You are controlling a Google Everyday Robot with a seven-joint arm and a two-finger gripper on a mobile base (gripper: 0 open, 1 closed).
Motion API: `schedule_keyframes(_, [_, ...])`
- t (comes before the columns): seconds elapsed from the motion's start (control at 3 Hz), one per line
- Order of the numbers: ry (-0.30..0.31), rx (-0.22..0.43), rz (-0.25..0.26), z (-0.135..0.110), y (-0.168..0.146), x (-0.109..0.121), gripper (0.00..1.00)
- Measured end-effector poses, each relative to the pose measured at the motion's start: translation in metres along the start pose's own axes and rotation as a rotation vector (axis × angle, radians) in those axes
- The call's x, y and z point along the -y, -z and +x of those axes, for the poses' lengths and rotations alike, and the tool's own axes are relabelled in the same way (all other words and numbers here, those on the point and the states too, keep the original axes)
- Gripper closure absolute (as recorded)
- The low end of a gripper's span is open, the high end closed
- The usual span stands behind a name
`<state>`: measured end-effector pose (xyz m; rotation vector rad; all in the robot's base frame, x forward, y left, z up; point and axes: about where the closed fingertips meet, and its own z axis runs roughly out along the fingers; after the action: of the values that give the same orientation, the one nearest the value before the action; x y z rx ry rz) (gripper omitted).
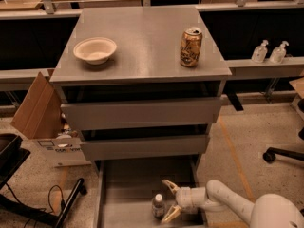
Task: Pick blue plastic bottle from bottom drawer and place on counter
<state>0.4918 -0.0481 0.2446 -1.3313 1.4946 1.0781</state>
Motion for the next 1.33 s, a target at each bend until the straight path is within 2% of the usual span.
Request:
schedule_keyframes(0.33, [-0.004, 0.001, -0.014, 0.008, -0.009, 0.0, 0.0])
schedule_keyframes(0.67, [-0.012, -0.004, -0.033, 0.014, -0.02, -0.001, 0.14])
schedule_keyframes(1.0, [-0.017, -0.006, -0.051, 0.017, -0.032, -0.001, 0.46])
schedule_keyframes(1.33, [-0.019, -0.011, -0.061, 0.018, -0.038, 0.0, 0.69])
